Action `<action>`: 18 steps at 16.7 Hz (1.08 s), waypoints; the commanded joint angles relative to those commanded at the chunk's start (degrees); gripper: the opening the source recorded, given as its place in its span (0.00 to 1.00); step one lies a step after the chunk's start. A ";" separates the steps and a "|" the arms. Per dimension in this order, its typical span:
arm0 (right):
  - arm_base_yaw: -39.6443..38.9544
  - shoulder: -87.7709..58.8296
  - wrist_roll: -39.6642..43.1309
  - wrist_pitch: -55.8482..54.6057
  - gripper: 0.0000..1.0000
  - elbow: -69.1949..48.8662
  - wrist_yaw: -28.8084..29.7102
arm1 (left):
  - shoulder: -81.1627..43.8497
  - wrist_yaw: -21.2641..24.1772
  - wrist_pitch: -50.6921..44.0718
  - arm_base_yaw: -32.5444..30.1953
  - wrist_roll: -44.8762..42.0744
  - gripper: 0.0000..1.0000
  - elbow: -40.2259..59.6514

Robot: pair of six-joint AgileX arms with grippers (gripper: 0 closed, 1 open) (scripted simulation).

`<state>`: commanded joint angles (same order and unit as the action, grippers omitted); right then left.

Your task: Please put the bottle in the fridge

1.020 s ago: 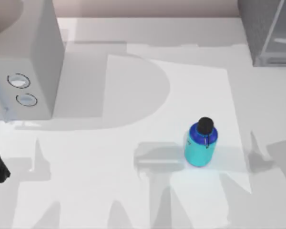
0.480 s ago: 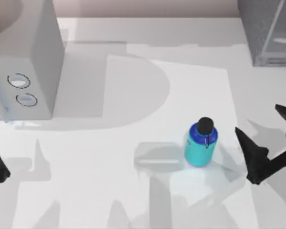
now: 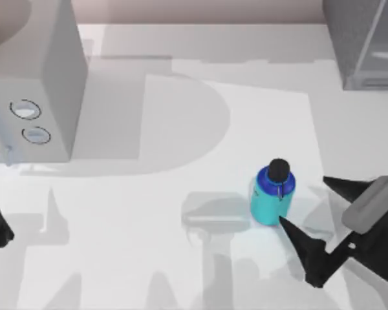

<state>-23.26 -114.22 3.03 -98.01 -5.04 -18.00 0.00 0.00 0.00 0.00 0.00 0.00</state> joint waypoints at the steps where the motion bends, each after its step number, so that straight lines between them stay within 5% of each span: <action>1: -0.40 -2.02 0.13 -1.69 1.00 -0.06 -0.28 | 0.00 0.00 0.00 0.00 0.00 1.00 0.00; 18: -2.98 -6.93 -0.13 -0.17 1.00 -6.24 1.41 | 0.00 0.00 0.00 0.00 0.00 1.00 0.00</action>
<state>-26.24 -121.16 2.90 -98.18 -11.28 -16.59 0.00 0.00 0.00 0.00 0.00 0.00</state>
